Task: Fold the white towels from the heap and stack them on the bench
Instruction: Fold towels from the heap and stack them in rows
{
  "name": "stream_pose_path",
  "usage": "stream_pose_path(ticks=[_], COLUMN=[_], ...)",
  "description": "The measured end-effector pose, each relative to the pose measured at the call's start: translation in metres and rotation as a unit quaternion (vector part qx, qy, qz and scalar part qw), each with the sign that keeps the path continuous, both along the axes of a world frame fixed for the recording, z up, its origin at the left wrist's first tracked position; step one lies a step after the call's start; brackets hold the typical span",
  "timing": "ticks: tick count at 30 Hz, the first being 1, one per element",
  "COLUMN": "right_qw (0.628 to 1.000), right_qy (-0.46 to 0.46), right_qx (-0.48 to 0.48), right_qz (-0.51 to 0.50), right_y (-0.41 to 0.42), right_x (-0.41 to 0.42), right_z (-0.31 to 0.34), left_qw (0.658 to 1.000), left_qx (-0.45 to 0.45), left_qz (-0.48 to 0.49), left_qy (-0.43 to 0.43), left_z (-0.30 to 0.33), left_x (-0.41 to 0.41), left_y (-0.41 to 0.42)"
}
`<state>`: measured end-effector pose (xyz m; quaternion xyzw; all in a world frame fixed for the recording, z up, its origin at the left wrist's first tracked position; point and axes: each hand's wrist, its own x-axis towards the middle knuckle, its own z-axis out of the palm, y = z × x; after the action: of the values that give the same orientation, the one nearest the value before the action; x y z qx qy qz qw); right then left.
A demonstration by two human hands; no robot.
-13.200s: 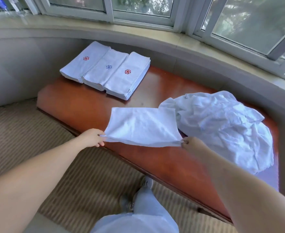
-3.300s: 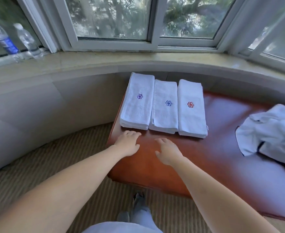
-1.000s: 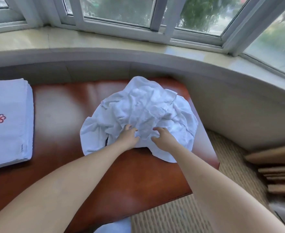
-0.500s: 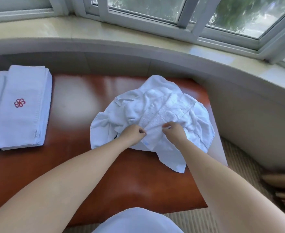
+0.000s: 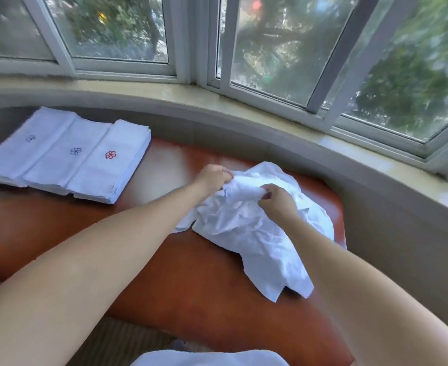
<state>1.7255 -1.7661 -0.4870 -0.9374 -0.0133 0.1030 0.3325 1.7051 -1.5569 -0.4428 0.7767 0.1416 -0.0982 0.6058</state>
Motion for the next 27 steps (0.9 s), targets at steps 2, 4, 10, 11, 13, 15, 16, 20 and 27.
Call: stream_pose_path(ticks=[2,4,10,11,13,15,16,20,27], right_qw=[1.0,0.998,0.98,0.979,0.98,0.979,0.978,0.952,0.97], right_qy=[-0.013,-0.01,-0.035,-0.041,-0.036,-0.002,0.011,0.033,-0.038], right_qx=[0.005,-0.023,-0.09,-0.082,-0.058,-0.036,-0.026,-0.029,-0.046], right_qz=[0.015,0.057,0.177,0.18,0.189,0.2,0.208,0.301,0.236], right_y=[0.001,0.003,0.032,0.038,0.048,0.056,0.059,0.078,0.117], right_x=[-0.002,-0.01,-0.053,-0.06,-0.071,-0.079,-0.083,-0.104,-0.127], right_z=[0.013,0.024,0.038,0.041,0.045,0.045,0.045,0.04,0.002], left_qw=[0.998,0.991,0.965,0.959,0.95,0.947,0.946,0.934,0.92], left_qx=[-0.044,-0.103,-0.163,-0.173,-0.176,-0.159,-0.145,-0.145,-0.185], left_qz=[0.042,0.074,0.171,0.191,0.228,0.251,0.265,0.307,0.324], left_qy=[-0.033,-0.044,-0.114,-0.118,-0.122,-0.12,-0.118,-0.113,-0.119], left_z=[0.041,0.075,0.136,0.142,0.147,0.147,0.146,0.132,0.115], left_x=[-0.014,-0.036,-0.105,-0.118,-0.142,-0.16,-0.167,-0.188,-0.226], left_y=[0.0,0.004,0.03,0.035,0.049,0.062,0.067,0.086,0.115])
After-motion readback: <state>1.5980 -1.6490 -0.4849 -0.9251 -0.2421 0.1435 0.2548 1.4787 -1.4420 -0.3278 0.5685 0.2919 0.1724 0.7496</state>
